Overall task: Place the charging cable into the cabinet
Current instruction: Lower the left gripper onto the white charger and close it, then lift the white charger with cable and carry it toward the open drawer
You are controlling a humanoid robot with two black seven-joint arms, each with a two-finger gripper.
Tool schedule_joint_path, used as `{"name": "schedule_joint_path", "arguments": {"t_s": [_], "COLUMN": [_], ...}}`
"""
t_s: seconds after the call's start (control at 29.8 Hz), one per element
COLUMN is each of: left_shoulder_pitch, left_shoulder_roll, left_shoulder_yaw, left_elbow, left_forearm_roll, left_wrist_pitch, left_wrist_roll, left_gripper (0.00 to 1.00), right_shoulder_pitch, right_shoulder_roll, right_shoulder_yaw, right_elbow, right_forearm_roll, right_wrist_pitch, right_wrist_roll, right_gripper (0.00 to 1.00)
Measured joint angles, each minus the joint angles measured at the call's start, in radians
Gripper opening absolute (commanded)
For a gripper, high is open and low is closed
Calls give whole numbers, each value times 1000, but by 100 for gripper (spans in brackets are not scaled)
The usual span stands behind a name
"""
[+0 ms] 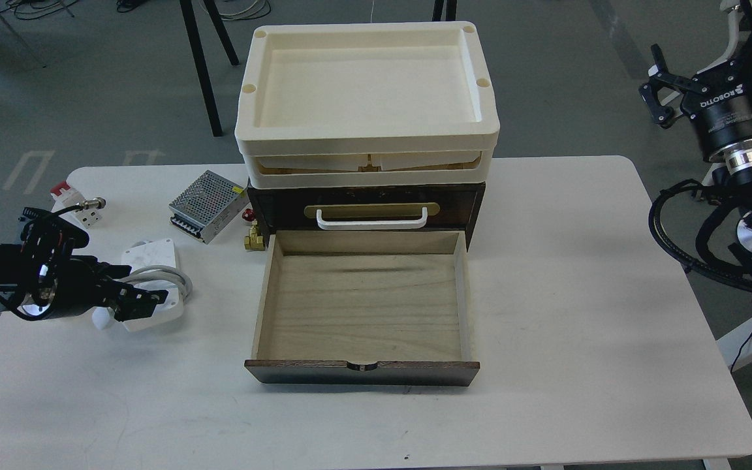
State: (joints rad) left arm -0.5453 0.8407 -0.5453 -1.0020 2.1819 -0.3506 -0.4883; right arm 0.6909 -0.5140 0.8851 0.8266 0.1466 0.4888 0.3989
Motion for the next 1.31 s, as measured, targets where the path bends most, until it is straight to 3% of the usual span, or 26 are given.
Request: {"name": "schedule_joint_path", "arguments": {"t_s": [0.1, 0.13, 0.2, 0.23, 0.34, 0.54, 1.01, 1.14, 1.31], "left_shoulder_pitch": [-13, -18, -31, -36, -42, -42, -67, -76, -76], "left_shoulder_roll": [-1, -1, -2, -3, -2, -4, 37, 152, 388], "left_shoulder_yaw": [35, 47, 72, 80, 90, 93, 89, 87, 86], "left_elbow": [12, 19, 36, 42, 54, 58, 14, -98, -394], "left_forearm_roll": [0, 0, 0, 0, 0, 0, 0, 0, -67], "left_wrist_pitch": [51, 65, 83, 89, 107, 124, 187, 181, 185], "left_wrist_roll": [0, 0, 0, 0, 0, -1, -1, 0, 0], "left_gripper": [52, 46, 20, 12, 5, 0, 0, 0, 0], "right_shoulder_pitch": [-2, -2, -3, -4, -9, -20, -39, -41, -48], "right_shoulder_roll": [0, 0, 0, 0, 0, -1, -12, -15, -16], "right_shoulder_yaw": [0, 1, 2, 3, 8, 21, 42, 49, 52], "right_elbow": [0, 0, 0, 0, 0, 0, 2, 1, -2], "right_forearm_roll": [0, 0, 0, 0, 0, -1, 1, 1, -1], "right_wrist_pitch": [0, 0, 0, 0, 0, 0, 0, 0, 0], "right_wrist_roll": [0, 0, 0, 0, 0, 0, 1, 2, 2], "right_gripper": [100, 100, 100, 100, 100, 100, 100, 100, 100]}}
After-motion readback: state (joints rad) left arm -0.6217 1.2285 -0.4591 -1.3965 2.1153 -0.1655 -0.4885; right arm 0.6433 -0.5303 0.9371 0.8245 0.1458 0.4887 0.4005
